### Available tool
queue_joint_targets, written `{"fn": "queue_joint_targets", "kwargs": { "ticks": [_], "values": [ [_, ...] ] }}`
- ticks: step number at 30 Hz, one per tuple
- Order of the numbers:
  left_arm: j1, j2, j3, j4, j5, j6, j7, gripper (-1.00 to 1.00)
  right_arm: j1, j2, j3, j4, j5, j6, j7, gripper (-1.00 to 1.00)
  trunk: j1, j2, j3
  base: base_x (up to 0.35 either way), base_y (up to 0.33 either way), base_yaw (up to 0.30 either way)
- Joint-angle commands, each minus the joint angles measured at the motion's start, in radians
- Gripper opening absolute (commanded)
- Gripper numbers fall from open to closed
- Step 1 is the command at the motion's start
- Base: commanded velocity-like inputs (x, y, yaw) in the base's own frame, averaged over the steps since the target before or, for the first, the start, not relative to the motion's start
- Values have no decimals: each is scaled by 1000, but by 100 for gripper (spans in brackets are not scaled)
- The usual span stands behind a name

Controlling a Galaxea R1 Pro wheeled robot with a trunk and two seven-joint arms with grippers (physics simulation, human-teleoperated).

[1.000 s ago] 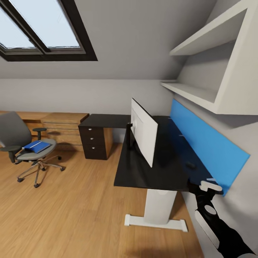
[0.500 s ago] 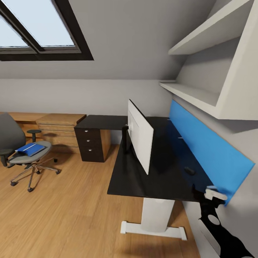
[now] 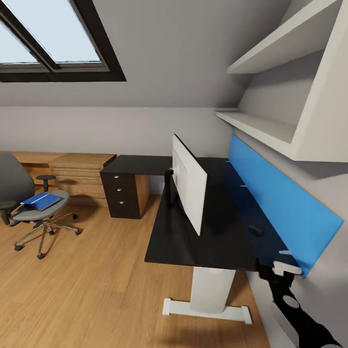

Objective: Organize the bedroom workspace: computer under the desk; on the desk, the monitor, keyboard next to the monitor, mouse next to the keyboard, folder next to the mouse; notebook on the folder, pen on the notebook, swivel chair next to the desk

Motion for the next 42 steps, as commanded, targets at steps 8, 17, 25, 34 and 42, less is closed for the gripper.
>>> {"fn": "queue_joint_targets", "kwargs": {
  "ticks": [8,17,25,34,42],
  "values": [
    [-1,-2,7,0,-4,-4,-1,100,-243,1,8,225,-12,227,92,100,0,-1,-1,0,0,0],
    [0,-5,1,0,-7,-3,-2,100,-359,17,14,317,-4,329,95,100,0,-1,-1,34,0,0],
    [0,-9,-4,0,-12,-1,-3,100,-367,30,11,320,4,320,100,100,0,-1,-1,273,-52,0],
    [0,-10,-5,0,-13,-2,-2,100,-367,28,10,332,4,291,101,100,0,-1,-1,277,-183,0],
    [0,-8,-6,0,-13,-3,-2,100,-367,26,10,334,4,279,101,100,0,-1,-1,187,-133,0]
  ]
}}
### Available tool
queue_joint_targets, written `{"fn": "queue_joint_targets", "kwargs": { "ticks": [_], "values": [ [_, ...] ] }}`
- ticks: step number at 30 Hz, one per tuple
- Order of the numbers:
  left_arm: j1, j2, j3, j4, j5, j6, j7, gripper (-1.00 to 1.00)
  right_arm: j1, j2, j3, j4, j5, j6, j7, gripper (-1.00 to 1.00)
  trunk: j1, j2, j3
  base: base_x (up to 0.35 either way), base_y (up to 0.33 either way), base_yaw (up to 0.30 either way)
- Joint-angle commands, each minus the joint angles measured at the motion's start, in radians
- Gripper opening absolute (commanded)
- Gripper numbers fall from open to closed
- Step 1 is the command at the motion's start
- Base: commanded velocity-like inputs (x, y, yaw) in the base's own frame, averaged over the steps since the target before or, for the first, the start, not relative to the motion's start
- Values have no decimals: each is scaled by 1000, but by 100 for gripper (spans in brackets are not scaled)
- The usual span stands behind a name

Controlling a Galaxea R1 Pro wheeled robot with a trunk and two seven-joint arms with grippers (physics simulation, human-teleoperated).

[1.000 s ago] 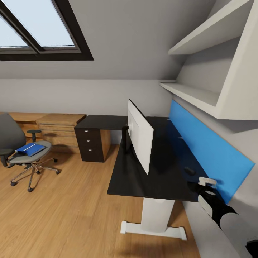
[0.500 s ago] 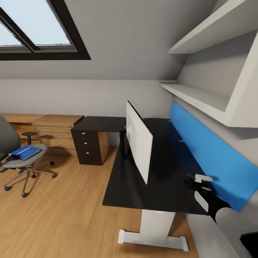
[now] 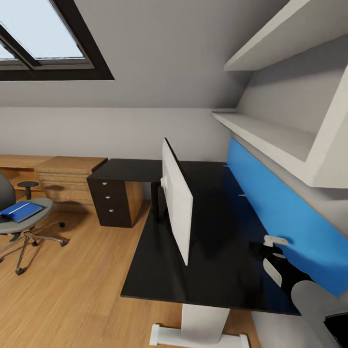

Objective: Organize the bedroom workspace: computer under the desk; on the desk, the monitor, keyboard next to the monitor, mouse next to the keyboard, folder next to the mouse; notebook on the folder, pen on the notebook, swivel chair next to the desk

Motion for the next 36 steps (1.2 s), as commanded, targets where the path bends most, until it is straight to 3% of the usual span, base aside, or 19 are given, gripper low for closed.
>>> {"fn": "queue_joint_targets", "kwargs": {
  "ticks": [1,13,16,19,36],
  "values": [
    [0,0,5,0,-2,-3,0,100,0,-1,8,-1,-8,1,-6,100,0,-1,-1,47,-27,0],
    [0,0,6,0,-1,-3,0,100,1,2,10,-2,-8,-8,-6,100,0,-1,-1,73,-6,0],
    [0,0,6,0,-1,-3,0,100,4,3,12,-4,-10,-104,40,100,0,-1,-1,78,0,0],
    [0,0,6,0,-1,-3,0,100,4,3,12,-5,-11,-126,65,100,0,-1,-1,18,0,0],
    [0,-1,5,0,-1,-3,-1,100,4,2,11,-2,-11,-140,69,100,0,-1,-1,60,47,0]
  ]
}}
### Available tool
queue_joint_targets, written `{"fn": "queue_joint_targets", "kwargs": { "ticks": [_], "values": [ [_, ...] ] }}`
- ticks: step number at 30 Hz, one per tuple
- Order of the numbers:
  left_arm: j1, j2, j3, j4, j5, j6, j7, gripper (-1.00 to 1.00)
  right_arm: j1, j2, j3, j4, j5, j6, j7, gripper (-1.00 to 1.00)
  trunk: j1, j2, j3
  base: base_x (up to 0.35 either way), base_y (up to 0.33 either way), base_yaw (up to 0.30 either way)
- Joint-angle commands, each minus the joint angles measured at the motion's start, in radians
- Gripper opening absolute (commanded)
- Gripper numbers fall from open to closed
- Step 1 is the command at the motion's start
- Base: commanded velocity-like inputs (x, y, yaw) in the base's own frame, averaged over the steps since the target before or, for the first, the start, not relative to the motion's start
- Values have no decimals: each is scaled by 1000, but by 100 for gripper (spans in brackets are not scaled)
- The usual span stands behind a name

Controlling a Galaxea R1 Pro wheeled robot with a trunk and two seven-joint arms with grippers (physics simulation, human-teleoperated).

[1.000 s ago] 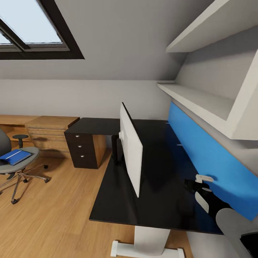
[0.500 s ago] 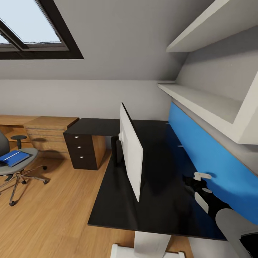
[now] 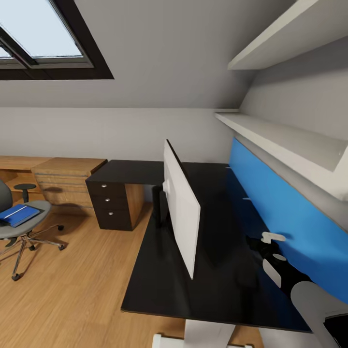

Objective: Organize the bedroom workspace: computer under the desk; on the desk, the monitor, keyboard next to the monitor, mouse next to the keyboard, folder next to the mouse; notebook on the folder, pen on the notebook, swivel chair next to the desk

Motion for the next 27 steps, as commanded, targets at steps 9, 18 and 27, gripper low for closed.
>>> {"fn": "queue_joint_targets", "kwargs": {
  "ticks": [9,18,27],
  "values": [
    [0,1,8,-15,-1,-4,1,100,-1,-2,7,2,-7,-19,-6,100,0,-1,-1,62,46,0],
    [0,1,16,-96,3,-1,5,100,-1,-7,7,30,-8,-38,-8,100,31,-57,-26,2,2,0],
    [-1,6,20,-121,7,-1,3,100,-1,-17,3,58,-10,-27,-12,100,66,-120,-54,0,0,0]
  ]
}}
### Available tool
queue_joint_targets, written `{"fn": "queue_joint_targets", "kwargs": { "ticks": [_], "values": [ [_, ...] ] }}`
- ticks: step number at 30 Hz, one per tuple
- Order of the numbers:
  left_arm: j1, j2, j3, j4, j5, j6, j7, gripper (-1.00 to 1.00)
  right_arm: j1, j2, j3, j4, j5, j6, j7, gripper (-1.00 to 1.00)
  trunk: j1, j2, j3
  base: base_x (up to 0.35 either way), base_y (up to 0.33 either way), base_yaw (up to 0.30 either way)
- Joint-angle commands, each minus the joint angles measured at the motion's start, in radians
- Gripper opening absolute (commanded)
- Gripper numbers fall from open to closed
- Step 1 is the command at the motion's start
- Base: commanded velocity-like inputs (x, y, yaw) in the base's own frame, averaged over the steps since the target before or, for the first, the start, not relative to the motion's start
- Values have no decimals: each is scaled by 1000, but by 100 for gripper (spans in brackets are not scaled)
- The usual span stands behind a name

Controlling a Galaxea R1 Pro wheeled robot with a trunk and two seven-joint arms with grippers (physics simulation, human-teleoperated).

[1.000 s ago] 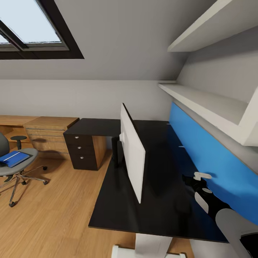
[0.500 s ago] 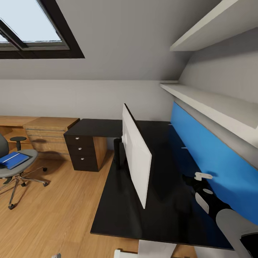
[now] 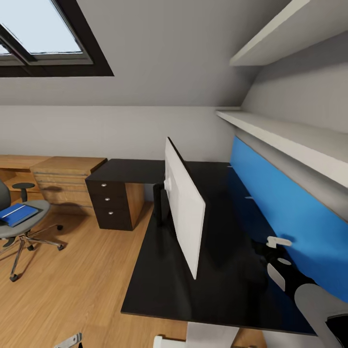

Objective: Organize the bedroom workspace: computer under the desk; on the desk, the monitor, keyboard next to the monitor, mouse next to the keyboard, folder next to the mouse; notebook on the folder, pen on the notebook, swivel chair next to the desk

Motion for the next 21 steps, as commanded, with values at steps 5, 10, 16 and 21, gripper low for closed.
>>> {"fn": "queue_joint_targets", "kwargs": {
  "ticks": [5,10,16,21],
  "values": [
    [0,-2,-2,-5,8,-3,0,100,-1,-23,1,3,-14,67,-6,100,19,-36,-17,0,0,0],
    [0,-2,-2,-7,8,-3,0,100,-1,-24,0,3,-14,82,-6,100,38,-71,-33,0,0,0],
    [0,-4,-2,-6,8,-3,0,100,-1,-30,-4,3,-14,93,-8,100,61,-113,-51,0,0,0],
    [0,-4,-2,-7,8,-3,0,100,-1,-36,-35,8,-14,103,-14,100,81,-148,-67,0,0,0]
  ]
}}
